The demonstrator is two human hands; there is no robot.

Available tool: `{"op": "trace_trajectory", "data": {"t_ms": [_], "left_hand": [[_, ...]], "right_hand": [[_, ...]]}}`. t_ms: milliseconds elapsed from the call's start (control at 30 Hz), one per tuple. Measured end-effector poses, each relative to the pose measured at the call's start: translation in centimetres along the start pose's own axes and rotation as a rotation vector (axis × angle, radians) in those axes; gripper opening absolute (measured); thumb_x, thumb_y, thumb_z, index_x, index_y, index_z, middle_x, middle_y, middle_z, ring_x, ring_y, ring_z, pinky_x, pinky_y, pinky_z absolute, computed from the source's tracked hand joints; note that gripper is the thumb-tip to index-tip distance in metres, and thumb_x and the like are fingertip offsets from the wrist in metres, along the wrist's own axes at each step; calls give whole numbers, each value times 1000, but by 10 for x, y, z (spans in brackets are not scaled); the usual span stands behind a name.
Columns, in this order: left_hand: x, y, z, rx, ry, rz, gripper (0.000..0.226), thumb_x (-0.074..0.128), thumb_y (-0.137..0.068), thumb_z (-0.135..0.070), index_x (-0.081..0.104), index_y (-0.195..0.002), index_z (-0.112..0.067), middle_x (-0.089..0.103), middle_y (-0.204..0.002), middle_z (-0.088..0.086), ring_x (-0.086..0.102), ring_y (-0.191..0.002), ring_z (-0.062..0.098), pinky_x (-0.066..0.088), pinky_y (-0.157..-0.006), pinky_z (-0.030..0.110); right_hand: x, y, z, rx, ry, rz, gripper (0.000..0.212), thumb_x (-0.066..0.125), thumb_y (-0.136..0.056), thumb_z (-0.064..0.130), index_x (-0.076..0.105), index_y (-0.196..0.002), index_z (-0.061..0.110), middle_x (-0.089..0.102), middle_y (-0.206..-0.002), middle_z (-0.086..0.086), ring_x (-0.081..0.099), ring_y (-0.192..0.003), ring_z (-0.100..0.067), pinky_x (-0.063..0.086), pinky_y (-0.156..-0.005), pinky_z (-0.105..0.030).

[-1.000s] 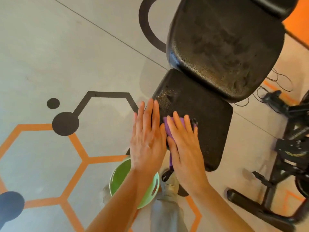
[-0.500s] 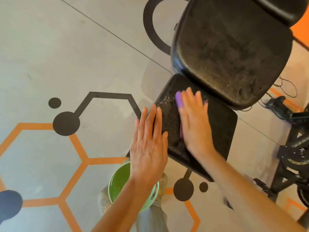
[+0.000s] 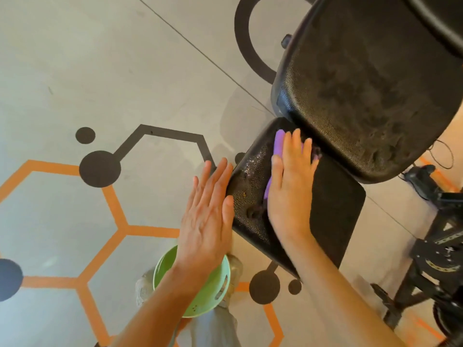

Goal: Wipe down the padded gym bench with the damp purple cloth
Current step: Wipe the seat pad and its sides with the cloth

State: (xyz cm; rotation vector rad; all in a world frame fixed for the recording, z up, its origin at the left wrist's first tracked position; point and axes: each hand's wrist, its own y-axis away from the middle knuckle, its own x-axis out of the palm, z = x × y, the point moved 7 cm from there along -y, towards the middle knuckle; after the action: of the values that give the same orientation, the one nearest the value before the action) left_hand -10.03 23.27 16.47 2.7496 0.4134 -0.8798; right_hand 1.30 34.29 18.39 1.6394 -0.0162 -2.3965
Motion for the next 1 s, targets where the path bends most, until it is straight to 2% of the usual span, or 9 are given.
{"op": "trace_trajectory", "data": {"t_ms": [100,167,333,467,533,700,833,900,1000], "left_hand": [[2,0,3,-14,58,9,53,16,-105,-40,33,-151,-21,35,-158,-7,12,-152,5,11,-126,34],[2,1,1,-46,135,9,51,17,-104,-39,33,-151,-23,38,-155,-9,17,-150,1,14,-125,31],[1,6,-4,-128,253,-17,49,21,-104,-40,36,-148,-27,45,-149,-11,35,-142,0,30,-118,29],[0,6,-5,-130,293,-29,44,23,-105,-39,36,-147,-32,48,-144,-14,44,-134,-2,39,-112,32],[1,5,-4,-119,281,-18,44,22,-105,-39,35,-147,-34,49,-143,-15,47,-132,1,41,-111,37],[3,5,-1,-109,298,-24,48,20,-104,-42,37,-147,-27,48,-145,-11,45,-134,1,39,-111,34],[1,5,-2,-75,285,-18,48,23,-104,-37,39,-147,-22,36,-156,-6,29,-146,3,31,-118,45],[-2,6,0,-124,307,-42,49,29,-103,-41,35,-150,-26,29,-159,-12,26,-147,1,33,-118,45],[-6,13,3,-164,393,-137,48,43,-100,-40,46,-145,-25,43,-150,-14,37,-140,-3,39,-114,39]], "right_hand": [[3,90,23,-212,-26,206,49,15,-104,36,13,-152,28,9,-162,8,-4,-150,-10,1,-124,-38],[1,64,12,-304,-2,203,47,18,-105,33,12,-152,27,9,-162,8,-3,-150,-11,3,-124,-39],[-2,-27,1,-67,-16,12,47,23,-106,27,22,-151,18,17,-161,-3,4,-151,-21,8,-123,-49],[3,72,24,-330,-34,241,47,19,-105,33,10,-151,27,8,-162,8,-4,-150,-10,1,-124,-38],[1,46,17,-421,-5,233,46,22,-106,29,11,-151,27,10,-161,8,-2,-150,-10,5,-124,-39],[-1,-21,13,-137,-50,49,45,28,-106,28,24,-150,22,19,-161,1,5,-151,-17,7,-123,-46],[6,71,36,-348,-106,267,46,29,-104,31,21,-149,29,16,-160,12,2,-150,-9,0,-124,-33],[0,37,29,-349,-82,232,44,29,-104,29,28,-148,24,21,-160,8,4,-150,-9,3,-124,-36],[-8,-42,25,-162,-59,94,39,33,-105,26,44,-142,21,30,-157,4,12,-150,-12,13,-123,-46]]}}
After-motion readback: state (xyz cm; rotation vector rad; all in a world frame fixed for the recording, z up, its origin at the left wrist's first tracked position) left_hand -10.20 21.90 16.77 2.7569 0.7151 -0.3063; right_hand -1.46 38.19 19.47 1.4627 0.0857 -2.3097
